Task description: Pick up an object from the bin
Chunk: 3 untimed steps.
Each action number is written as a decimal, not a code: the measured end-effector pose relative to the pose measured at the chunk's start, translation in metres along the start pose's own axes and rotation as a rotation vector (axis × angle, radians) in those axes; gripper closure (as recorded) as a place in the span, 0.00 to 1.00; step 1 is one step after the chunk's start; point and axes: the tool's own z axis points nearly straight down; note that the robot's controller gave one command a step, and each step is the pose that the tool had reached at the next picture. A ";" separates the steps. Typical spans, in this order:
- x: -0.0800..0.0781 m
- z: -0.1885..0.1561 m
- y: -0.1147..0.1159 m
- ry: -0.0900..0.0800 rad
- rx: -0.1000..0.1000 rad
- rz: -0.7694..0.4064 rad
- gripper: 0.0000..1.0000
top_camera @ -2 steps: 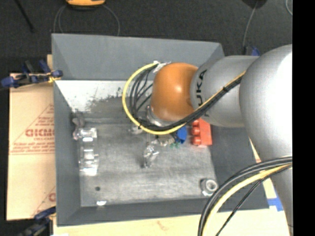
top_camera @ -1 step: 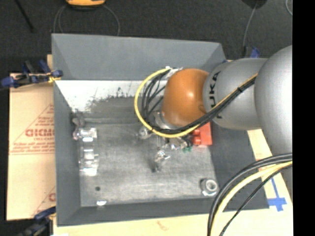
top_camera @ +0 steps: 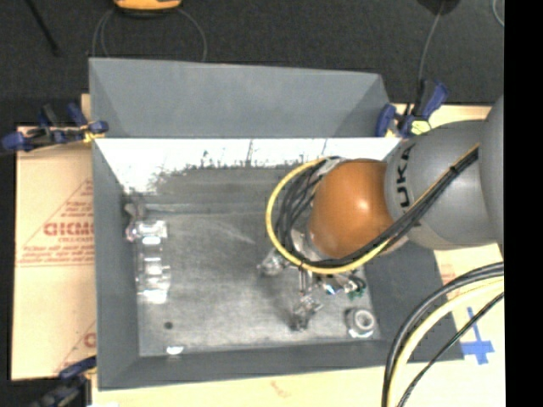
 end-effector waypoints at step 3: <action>-0.054 -0.038 -0.135 0.011 0.000 -0.026 0.00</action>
Offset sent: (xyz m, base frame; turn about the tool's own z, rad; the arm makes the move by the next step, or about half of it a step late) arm -0.0198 -0.0226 0.1054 -0.0832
